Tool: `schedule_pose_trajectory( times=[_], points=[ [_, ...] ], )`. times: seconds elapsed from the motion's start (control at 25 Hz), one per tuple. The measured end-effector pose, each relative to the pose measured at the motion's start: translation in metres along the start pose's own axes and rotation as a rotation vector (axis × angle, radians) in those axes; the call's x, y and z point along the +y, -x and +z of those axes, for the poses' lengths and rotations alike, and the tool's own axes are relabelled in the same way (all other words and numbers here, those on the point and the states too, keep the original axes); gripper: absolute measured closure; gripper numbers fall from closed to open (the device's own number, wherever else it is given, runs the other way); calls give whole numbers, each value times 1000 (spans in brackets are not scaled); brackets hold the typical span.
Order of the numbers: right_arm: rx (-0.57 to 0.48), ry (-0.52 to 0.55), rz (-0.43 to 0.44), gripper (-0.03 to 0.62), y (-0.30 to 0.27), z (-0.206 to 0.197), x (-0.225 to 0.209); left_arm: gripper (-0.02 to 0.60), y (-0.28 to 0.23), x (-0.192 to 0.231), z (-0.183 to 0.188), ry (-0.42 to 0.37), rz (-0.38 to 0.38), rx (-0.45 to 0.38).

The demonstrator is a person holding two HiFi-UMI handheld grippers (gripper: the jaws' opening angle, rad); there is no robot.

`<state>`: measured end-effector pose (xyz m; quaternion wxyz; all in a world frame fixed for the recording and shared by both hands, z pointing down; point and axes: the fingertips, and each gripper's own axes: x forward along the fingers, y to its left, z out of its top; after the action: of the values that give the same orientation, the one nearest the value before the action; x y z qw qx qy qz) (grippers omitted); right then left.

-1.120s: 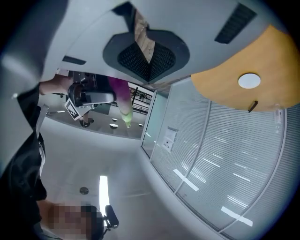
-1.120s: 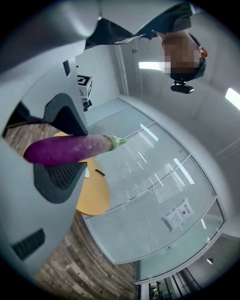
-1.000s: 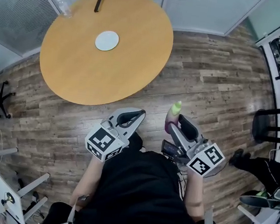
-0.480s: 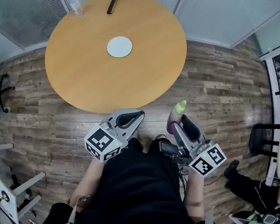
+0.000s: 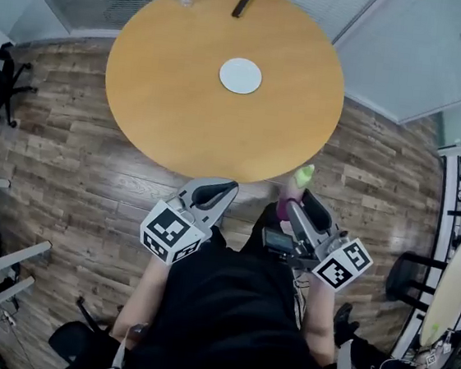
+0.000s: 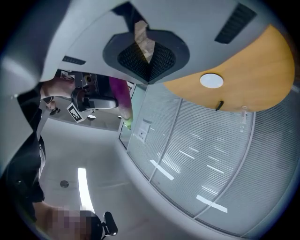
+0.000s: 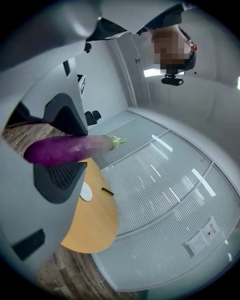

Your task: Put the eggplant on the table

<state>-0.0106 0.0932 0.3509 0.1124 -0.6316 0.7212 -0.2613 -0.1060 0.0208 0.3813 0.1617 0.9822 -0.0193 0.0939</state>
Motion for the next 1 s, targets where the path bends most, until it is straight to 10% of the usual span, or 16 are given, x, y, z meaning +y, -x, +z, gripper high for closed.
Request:
schedule_pose_trajectory(
  times=[0.52,1.0],
  points=[
    [138,26,223,403,-77,14,-7,571,17,39,4,61,240,-28],
    [267,127,373,404,-113,54,-77,571,-65,67,25,122,417,-56]
  ],
)
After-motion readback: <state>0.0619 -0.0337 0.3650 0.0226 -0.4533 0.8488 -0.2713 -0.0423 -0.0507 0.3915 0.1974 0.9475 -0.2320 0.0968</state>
